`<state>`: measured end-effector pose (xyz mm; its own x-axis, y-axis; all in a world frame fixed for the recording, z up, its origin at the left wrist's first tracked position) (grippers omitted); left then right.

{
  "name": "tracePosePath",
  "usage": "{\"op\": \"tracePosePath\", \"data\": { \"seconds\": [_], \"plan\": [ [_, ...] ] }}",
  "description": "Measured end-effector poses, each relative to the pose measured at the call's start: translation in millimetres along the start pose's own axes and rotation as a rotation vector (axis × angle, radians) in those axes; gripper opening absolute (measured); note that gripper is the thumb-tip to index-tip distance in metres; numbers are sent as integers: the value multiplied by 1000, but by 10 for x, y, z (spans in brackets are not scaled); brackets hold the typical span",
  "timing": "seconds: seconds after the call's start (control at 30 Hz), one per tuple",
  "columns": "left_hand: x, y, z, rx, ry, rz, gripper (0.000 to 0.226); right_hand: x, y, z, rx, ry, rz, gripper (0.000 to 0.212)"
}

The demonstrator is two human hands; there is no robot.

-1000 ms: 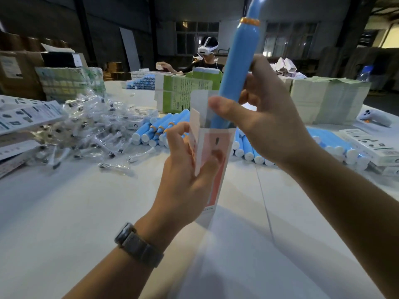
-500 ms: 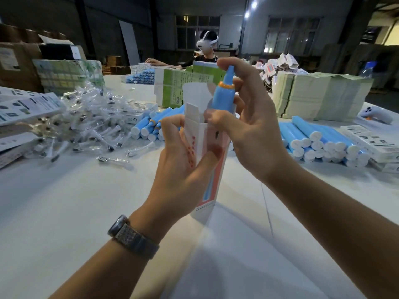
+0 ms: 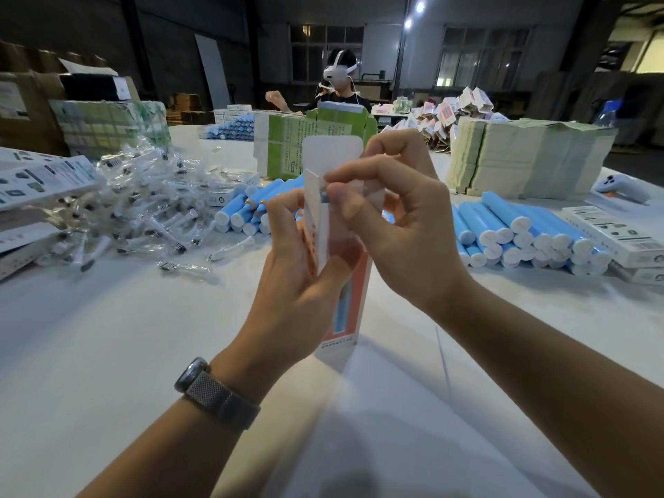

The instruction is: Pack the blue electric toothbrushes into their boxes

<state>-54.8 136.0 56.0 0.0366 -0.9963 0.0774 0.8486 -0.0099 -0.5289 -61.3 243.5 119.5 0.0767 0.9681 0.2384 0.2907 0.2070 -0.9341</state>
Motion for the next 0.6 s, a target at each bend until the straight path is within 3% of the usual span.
{"op": "tracePosePath", "data": {
  "seconds": [0.33,0.43,0.53,0.6],
  "plan": [
    [3,-53,-45,79,63,-83,39,-28,37,68,-41,-112,26,10],
    [44,-71,-22,142,25,-166,40,-58,86,196,-180,-351,107,15],
    [146,-60,-36,243,64,-255,43,-182,160,483,-455,-511,204,26],
    [195,-30,-68,306,141,-323,51,-478,254,599,-621,-523,101,34]
  ]
}}
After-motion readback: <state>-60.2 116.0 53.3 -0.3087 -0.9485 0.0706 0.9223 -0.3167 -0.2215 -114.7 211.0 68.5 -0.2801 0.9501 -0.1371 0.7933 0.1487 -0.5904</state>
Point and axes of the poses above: each hand's wrist, its own y-axis away from the middle knuckle, its own x-axis out of the back of the hand, z = x × y, the point moved 10 cm from there along -y, towards the middle knuckle, and after that the axes turned 12 degrees about x, right-handed, at the moved point
